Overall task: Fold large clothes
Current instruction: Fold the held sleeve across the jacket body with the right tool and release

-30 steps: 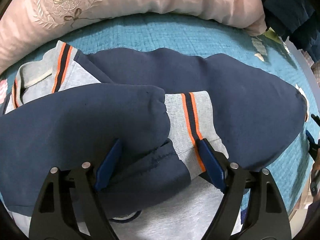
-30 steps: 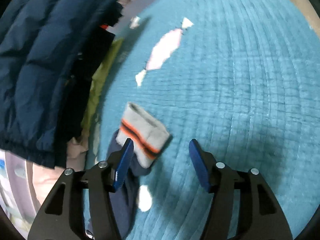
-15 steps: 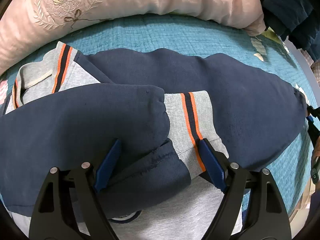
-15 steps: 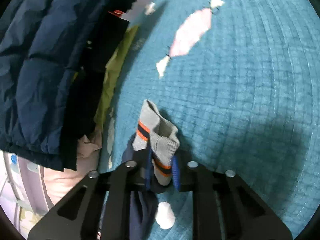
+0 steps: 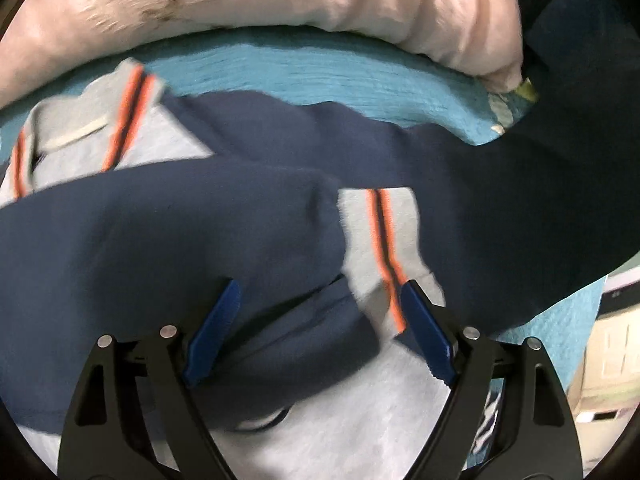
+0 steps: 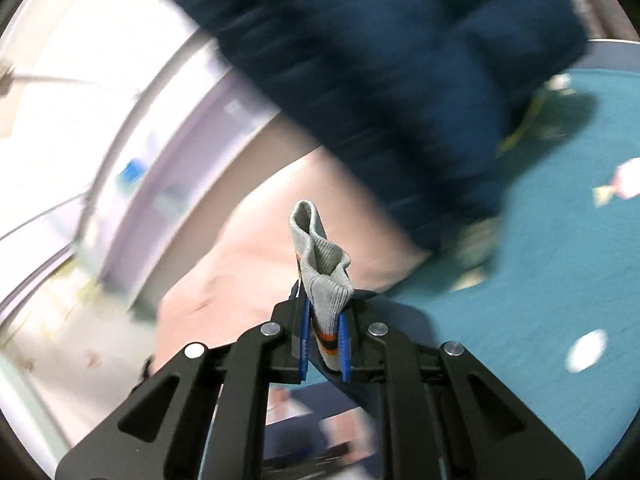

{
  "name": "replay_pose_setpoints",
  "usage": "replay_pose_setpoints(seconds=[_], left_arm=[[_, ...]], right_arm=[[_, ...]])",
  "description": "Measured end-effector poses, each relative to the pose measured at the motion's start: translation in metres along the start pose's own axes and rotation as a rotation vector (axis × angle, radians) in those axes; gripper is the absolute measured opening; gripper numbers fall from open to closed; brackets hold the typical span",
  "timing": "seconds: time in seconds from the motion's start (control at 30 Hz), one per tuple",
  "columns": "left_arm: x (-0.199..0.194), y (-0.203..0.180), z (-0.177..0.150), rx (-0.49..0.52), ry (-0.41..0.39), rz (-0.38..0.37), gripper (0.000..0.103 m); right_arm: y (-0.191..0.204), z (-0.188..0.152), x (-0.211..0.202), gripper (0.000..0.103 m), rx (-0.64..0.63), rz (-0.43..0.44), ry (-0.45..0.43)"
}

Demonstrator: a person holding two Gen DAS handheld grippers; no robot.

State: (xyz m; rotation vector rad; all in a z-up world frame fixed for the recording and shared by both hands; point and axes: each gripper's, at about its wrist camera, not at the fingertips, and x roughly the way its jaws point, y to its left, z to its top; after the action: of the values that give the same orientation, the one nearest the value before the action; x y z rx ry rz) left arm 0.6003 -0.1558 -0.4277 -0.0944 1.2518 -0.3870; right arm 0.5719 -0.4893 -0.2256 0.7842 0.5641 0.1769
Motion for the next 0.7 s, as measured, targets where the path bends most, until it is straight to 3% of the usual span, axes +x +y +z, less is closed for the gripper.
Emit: replay_pose_setpoints(seconds=[0.13,0.3,0.37,0.43,0.5,0.6,0.7], left_arm=[[-0.034,0.034,-0.019,-0.035,-0.046,0.059,0.083],[-0.066,0.121,-0.056,-0.119,-0.046,0.186,0.083],[-0.080,0.160,-0.069,-0.201,-0.057,0.217,0.083],[-0.093,0.190,-0.081,-0.258,-0.073,0.216,0.083],[-0.106,0.210,-0.091,-0.286,-0.093,0.168,0.083],[-0.113,0.217,-0.098,-0.273,-0.110,0.133,0.083],[-0.112,0.216,-0.102,-0.239,-0.109,0.121,0.083]], right_arm=[[0.070,-0.048,0.045,0.011,-0.059,0.071,0.128],[0.127,-0.119,0.102,0.011,-0.110,0.121,0.287],[0.146,-0.150,0.122,0.011,-0.146,0.113,0.341],[0.159,-0.185,0.143,0.011,-0.186,0.094,0.394],[0.166,-0.220,0.159,0.011,-0.217,0.073,0.441],[0.175,-0.265,0.178,0.011,-0.312,0.031,0.472],[0.172,-0.286,0.192,0.011,-0.348,0.005,0.496]])
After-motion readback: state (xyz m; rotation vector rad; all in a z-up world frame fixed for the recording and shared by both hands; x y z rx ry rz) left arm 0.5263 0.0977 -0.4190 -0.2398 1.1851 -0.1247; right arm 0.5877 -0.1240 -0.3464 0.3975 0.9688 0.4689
